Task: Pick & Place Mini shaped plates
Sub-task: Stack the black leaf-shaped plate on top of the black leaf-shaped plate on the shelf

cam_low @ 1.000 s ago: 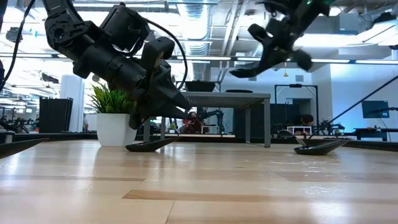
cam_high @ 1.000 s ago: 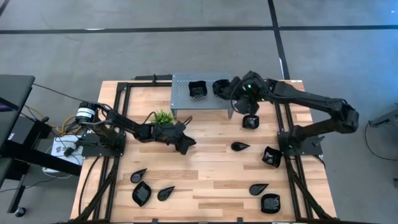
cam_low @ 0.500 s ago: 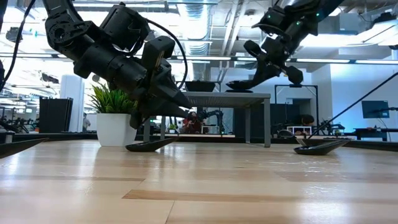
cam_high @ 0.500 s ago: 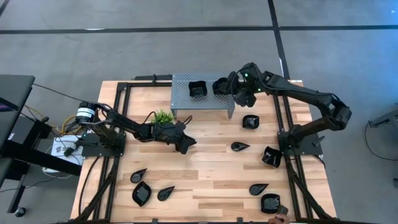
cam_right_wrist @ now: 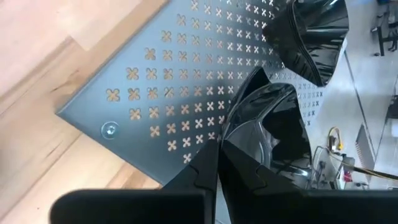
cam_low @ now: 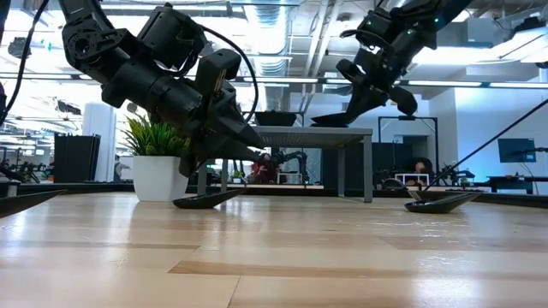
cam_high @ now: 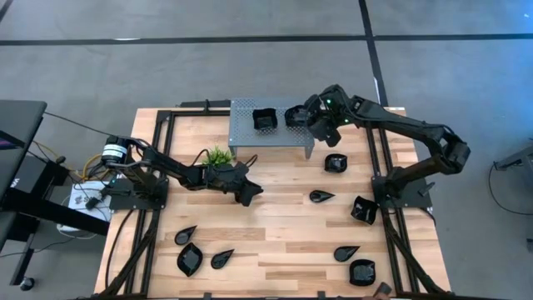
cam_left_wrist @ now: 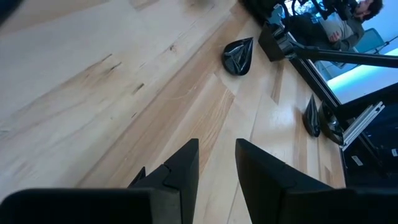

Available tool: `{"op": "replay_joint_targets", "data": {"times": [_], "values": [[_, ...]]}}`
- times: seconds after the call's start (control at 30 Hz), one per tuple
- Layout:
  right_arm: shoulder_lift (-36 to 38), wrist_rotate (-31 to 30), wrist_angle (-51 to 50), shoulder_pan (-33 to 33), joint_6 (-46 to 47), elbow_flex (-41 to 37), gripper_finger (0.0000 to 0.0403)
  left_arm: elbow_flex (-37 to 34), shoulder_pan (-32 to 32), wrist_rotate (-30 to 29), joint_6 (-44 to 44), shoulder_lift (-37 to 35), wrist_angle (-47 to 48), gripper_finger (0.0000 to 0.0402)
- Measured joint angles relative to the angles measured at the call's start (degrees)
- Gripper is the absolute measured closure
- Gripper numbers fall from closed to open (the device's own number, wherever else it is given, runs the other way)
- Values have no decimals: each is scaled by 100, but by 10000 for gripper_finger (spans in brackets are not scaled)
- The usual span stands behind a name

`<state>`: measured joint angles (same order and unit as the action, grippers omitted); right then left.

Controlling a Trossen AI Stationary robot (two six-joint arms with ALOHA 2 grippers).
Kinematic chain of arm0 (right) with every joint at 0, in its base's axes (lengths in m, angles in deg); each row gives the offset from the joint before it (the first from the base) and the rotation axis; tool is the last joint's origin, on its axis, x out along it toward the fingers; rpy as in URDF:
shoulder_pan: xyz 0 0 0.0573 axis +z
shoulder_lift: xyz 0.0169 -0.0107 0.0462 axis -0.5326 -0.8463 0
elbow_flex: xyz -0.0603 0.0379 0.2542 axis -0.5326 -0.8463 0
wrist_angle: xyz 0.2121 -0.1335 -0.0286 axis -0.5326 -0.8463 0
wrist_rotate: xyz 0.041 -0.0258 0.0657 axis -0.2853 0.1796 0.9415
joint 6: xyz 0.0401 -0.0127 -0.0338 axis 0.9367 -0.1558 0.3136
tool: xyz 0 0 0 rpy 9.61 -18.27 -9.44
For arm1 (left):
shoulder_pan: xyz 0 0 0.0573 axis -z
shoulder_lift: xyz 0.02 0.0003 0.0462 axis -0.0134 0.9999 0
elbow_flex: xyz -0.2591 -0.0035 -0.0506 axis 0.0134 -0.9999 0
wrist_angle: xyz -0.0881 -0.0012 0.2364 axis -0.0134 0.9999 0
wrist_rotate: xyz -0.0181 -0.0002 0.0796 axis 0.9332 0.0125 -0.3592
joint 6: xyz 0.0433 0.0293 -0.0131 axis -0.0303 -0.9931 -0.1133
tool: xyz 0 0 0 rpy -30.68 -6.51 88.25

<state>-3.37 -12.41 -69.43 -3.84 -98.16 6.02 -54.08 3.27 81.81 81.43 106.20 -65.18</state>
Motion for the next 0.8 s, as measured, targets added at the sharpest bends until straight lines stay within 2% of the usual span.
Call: {"op": "replay_joint_targets", "data": {"times": [0.33,0.43,0.6,0.8], "values": [[2,-46,632,138,2,0,393,0,0,0,0,0,-16,295],[4,-67,595,192,43,0,397,0,2,0,0,0,-16,295],[4,-384,547,271,799,0,400,0,2,0,1,1,-16,295],[11,-356,526,262,691,0,401,0,2,6,-55,2,-29,295]]}}
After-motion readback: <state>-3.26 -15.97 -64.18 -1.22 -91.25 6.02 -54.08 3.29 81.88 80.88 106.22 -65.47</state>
